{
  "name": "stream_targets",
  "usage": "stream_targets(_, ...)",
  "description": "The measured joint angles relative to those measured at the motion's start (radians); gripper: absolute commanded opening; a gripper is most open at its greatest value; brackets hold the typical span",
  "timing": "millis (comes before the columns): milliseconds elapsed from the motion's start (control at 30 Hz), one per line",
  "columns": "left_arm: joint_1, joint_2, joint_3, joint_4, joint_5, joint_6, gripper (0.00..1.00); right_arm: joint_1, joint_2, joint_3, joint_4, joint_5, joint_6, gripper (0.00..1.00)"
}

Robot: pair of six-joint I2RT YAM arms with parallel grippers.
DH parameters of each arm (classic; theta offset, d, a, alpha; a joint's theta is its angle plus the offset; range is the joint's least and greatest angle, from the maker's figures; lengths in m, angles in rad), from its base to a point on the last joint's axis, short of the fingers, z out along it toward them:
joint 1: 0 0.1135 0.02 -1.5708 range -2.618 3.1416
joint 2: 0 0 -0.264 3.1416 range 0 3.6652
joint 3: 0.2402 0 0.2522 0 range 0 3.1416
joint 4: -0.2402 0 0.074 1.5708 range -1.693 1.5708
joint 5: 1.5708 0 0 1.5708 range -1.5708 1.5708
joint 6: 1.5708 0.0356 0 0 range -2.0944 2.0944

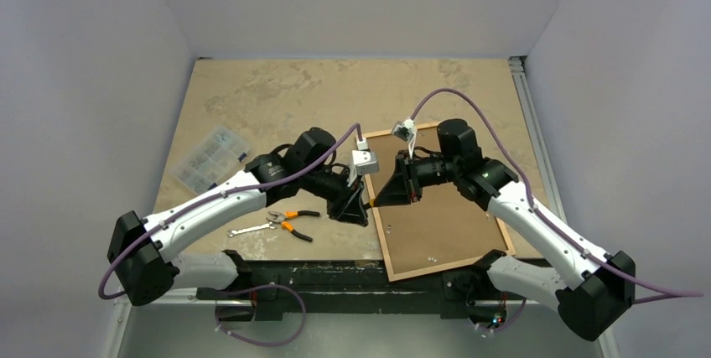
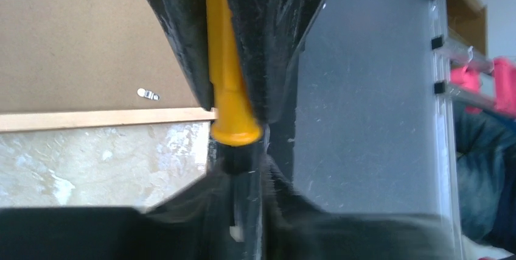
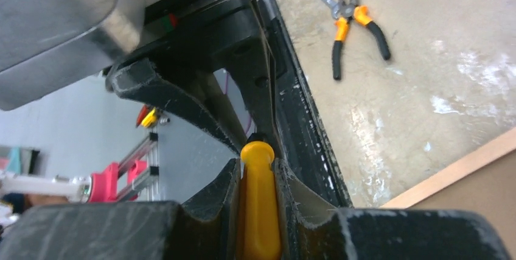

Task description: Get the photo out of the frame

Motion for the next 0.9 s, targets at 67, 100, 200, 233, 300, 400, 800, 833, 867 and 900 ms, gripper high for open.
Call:
stream_targets(67,0.004,0.0,0.002,0.006,-0.029,-0.007,0.75,0.003,-0.023,-0.003,-0.002,0.084,0.012,0.0)
stream_targets(100,0.013,0.0,0.003,0.013,-0.046,-0.034,0.86,0.005,-0.048,-0.009,-0.003,0.161,0.022,0.0)
stream_targets(200,0.079,-0.005,0.002,0.043,-0.108,-0.11,0.91,0.002,-0.129,-0.05,0.006,0.352,0.059,0.0)
stream_targets(233,0.11,-0.007,0.001,0.056,-0.135,-0.139,0.92,0.002,-0.161,-0.073,0.009,0.422,0.078,0.0)
stream_targets(300,0.194,-0.014,0.001,0.076,-0.233,-0.232,0.84,0.006,-0.213,-0.113,0.005,0.565,0.113,0.0)
stream_targets(400,0.283,0.008,0.002,0.084,-0.337,-0.383,0.67,0.035,-0.255,-0.163,0.005,0.785,0.172,0.0)
stream_targets(800,0.322,0.566,0.069,0.2,-0.237,-0.821,0.64,0.269,-0.05,-0.307,0.205,1.355,0.271,0.0)
stream_targets(833,0.323,0.594,0.101,0.18,-0.245,-0.833,0.62,0.272,-0.026,-0.31,0.222,1.372,0.271,0.0)
stream_targets(867,0.325,0.616,0.136,0.162,-0.254,-0.843,0.62,0.274,-0.006,-0.312,0.239,1.382,0.271,0.0)
stream_targets(900,0.327,0.637,0.173,0.152,-0.262,-0.85,0.62,0.277,0.013,-0.314,0.258,1.392,0.27,0.0)
